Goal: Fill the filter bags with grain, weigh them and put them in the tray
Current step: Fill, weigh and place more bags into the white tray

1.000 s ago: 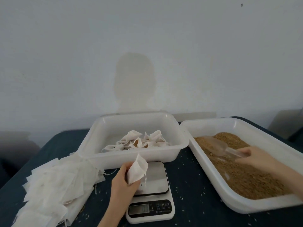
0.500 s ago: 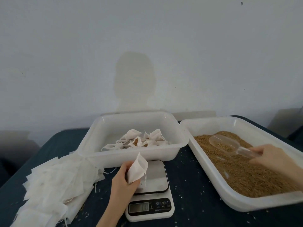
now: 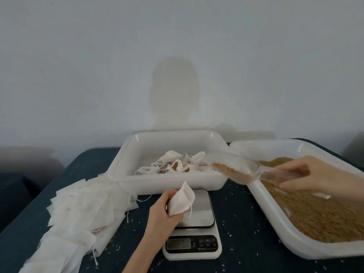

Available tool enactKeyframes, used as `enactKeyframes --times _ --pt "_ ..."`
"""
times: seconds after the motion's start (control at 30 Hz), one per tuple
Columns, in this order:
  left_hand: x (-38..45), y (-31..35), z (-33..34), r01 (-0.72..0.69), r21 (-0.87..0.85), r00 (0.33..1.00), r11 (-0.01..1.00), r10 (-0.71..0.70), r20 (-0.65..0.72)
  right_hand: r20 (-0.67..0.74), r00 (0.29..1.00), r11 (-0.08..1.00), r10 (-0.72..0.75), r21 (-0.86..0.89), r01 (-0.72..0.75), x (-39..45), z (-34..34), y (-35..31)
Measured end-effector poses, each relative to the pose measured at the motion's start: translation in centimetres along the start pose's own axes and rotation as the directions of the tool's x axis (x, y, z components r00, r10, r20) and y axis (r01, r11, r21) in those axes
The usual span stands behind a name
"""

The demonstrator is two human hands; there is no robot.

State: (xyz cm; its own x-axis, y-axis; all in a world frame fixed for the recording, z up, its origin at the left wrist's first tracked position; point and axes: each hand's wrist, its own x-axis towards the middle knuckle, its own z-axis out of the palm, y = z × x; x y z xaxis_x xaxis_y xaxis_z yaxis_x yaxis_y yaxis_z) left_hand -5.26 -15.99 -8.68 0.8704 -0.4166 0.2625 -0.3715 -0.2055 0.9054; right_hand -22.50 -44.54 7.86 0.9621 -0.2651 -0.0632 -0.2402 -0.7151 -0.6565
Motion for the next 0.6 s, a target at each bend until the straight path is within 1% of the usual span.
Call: enactKeyframes --times 0.07,0.13,0.23,0.4,0.5,0.6 --pt "0.0 0.0 -0.1 -0.009 -0.008 1.000 1.000 0.009 -0.011 0.091 0.995 0.996 -0.037 -0.076 0.044 0.6 0.8 -0.9" --pt "0.0 0.1 -0.3 -0.019 -0.019 1.000 1.000 0.018 -0.012 0.168 0.983 0.990 -0.066 -0.109 0.085 1.2 1.5 -1.4" --pt "0.1 0.0 -0.4 -0.024 -0.015 1.000 1.000 0.023 -0.012 0.240 0.968 0.984 -0.071 -0.141 0.107 1.8 2.3 -1.9" --pt "0.3 -0.1 -0.4 -0.052 0.048 0.999 0.997 0.051 0.009 0.306 0.948 0.975 -0.084 -0.171 0.142 3.0 2.6 -2.7" --pt "0.3 -0.2 -0.2 -0.033 0.045 0.999 0.998 0.032 0.026 0.347 0.933 0.965 -0.094 -0.198 0.170 3.6 2.7 -3.3" --pt "0.3 -0.3 -0.2 -0.034 0.058 0.999 0.998 0.032 0.039 0.348 0.934 0.954 -0.076 -0.248 0.170 4.1 2.9 -3.7"
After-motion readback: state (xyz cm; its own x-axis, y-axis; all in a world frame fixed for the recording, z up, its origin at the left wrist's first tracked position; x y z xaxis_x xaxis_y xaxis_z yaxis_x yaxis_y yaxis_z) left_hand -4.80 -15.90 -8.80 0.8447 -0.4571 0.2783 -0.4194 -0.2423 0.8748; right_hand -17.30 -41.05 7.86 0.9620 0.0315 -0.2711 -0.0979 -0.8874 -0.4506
